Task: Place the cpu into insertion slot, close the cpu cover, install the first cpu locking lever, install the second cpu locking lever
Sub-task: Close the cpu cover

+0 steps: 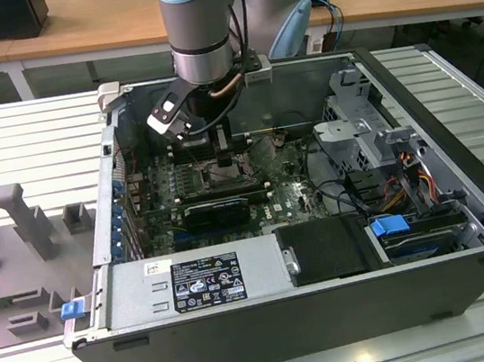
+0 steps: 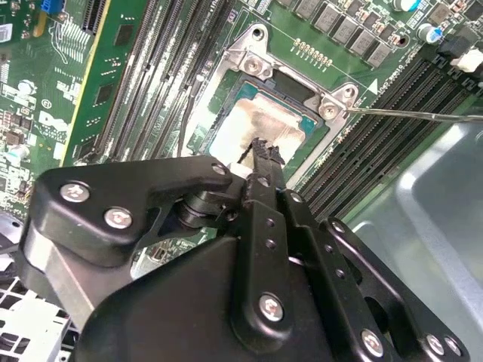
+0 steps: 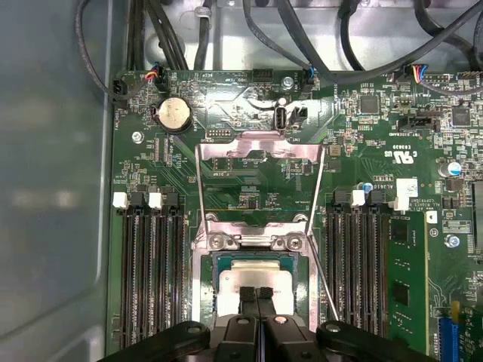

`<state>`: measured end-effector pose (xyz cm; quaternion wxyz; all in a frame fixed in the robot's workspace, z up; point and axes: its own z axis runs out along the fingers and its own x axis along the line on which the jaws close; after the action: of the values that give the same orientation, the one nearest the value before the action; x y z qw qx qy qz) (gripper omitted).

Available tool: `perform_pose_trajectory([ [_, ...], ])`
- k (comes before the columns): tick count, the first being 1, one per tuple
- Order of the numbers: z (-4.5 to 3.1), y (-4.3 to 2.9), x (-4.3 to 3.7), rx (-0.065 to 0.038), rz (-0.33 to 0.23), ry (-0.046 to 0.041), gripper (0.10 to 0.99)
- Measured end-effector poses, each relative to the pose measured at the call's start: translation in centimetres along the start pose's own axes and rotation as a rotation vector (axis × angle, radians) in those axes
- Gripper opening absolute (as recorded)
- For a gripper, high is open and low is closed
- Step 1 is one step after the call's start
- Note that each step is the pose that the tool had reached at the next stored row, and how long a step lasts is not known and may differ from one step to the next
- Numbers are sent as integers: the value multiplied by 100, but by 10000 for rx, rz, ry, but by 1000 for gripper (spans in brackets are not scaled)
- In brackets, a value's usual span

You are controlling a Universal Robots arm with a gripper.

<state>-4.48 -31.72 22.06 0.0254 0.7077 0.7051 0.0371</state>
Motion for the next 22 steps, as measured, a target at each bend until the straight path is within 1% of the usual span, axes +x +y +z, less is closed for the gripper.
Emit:
perform_pose_trajectory([
  [3,-1,20,0,4,1,0,106],
  [4,3,66,0,4,0,-1,106],
  [5,4,79,0,4,0,-1,106],
  [6,-7,80,1,5,0,-3,106],
  [7,-43,83,1,4,1,-2,106],
  [8,-61,85,2,4,1,-2,106],
  [11,-62,97,1,4,-1,0,106],
  [14,-58,148,1,5,-1,-2,106],
  [17,-62,151,2,7,1,-4,106],
  [22,-89,154,2,4,0,-1,106],
])
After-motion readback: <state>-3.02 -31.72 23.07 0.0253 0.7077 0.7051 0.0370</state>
